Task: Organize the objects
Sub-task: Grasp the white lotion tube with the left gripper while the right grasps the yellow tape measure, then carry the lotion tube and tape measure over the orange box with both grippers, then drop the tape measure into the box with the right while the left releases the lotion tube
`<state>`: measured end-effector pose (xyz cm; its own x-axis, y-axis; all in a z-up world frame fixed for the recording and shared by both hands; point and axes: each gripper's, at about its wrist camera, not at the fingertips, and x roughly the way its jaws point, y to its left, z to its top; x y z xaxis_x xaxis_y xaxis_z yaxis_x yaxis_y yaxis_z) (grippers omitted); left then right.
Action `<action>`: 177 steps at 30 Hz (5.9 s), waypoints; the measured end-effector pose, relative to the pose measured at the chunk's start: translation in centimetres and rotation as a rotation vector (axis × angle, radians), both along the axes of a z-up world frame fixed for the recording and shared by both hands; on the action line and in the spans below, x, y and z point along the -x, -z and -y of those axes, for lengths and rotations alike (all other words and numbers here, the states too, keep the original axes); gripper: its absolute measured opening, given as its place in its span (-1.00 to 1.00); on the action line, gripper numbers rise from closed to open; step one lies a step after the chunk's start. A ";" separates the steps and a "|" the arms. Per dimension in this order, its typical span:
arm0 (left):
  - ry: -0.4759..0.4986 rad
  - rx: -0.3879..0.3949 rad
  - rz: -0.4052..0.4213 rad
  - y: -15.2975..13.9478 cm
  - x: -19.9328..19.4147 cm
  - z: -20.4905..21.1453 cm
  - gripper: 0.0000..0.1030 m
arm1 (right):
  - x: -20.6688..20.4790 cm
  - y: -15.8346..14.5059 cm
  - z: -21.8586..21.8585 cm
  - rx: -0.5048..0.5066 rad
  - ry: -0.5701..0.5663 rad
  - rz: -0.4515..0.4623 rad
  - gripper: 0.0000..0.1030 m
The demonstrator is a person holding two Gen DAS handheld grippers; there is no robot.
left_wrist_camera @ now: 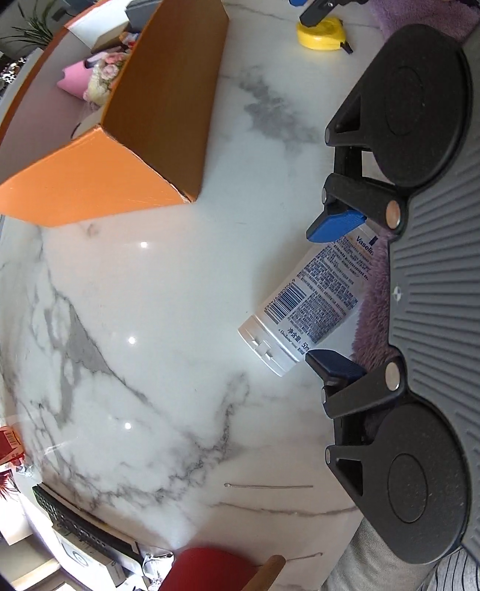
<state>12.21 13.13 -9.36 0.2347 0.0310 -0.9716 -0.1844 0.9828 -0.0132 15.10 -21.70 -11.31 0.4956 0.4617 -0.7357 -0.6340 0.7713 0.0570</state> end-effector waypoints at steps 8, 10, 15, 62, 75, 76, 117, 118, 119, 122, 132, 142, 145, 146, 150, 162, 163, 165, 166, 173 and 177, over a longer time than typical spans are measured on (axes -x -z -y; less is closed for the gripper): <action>-0.043 0.033 -0.069 1.2 -1.1 -0.5 0.58 | -0.3 0.9 -0.4 0.043 -0.006 -0.058 0.41; -0.050 0.033 -0.077 1.4 -1.2 -0.4 0.59 | -0.4 1.2 -0.7 0.055 -0.013 -0.080 0.43; -0.046 0.045 -0.053 1.4 -1.3 0.2 0.40 | -0.2 1.8 -1.1 0.085 -0.038 -0.107 0.43; 0.276 0.049 0.279 1.6 1.0 11.5 0.07 | 0.5 1.9 -1.2 0.087 -0.059 -0.092 0.13; 0.273 0.132 0.319 -1.5 1.7 12.1 0.01 | 0.8 1.0 -1.1 0.055 -0.067 -0.053 0.12; 0.274 0.136 0.325 -1.7 1.6 12.1 0.01 | 0.9 0.8 -1.0 0.047 -0.068 -0.049 0.12; 0.413 0.012 0.475 -9.8 -13.7 10.5 0.01 | -11.9 -9.0 -12.3 -0.090 -0.219 0.104 0.12; 0.414 0.006 0.465 -9.5 -14.2 10.5 0.01 | -12.7 -8.8 -12.7 -0.086 -0.220 0.096 0.12; 0.416 0.007 0.455 -9.2 -14.7 10.3 0.01 | -13.4 -8.8 -12.9 -0.085 -0.220 0.087 0.12; 0.428 0.013 0.432 -8.4 -16.1 10.5 0.01 | -15.6 -8.4 -13.4 -0.082 -0.214 0.061 0.12; 0.426 -0.029 0.422 -7.3 -18.8 9.7 0.01 | -18.4 -7.2 -17.3 0.012 -0.315 0.097 0.12; 0.439 -0.039 0.392 -6.7 -19.6 9.0 0.01 | -19.2 -4.7 -22.9 0.225 -0.486 0.104 0.12; 0.422 -0.027 0.371 -6.4 -20.1 8.9 0.02 | -20.3 -3.5 -23.5 0.257 -0.450 0.057 0.12; 0.419 -0.015 0.364 -6.3 -20.2 8.9 0.02 | -20.5 -3.2 -23.6 0.263 -0.442 0.050 0.12; 0.418 -0.010 0.336 -6.0 -20.5 8.8 0.02 | -21.0 -2.3 -23.7 0.288 -0.441 0.031 0.10; 0.420 0.014 0.256 -5.2 -21.4 9.3 0.03 | -19.5 -5.2 -20.2 0.241 -0.414 0.168 0.31; 0.419 0.007 0.247 -5.1 -21.6 9.4 0.03 | -19.1 -5.5 -19.7 0.238 -0.402 0.206 0.31; 0.429 0.002 0.238 -5.2 -21.8 9.8 -0.06 | -18.7 -5.9 -18.9 0.218 -0.386 0.245 0.31; 0.432 0.005 0.232 -5.2 -21.9 10.0 -0.34 | -18.6 -6.0 -18.5 0.208 -0.383 0.255 0.31; 0.412 0.025 0.210 -4.7 -22.6 10.9 -0.54 | -17.8 -5.7 -17.5 0.186 -0.382 0.252 0.31; 0.434 0.008 0.243 -5.3 -22.2 11.4 -0.61 | -17.9 -5.7 -17.0 0.174 -0.370 0.235 0.31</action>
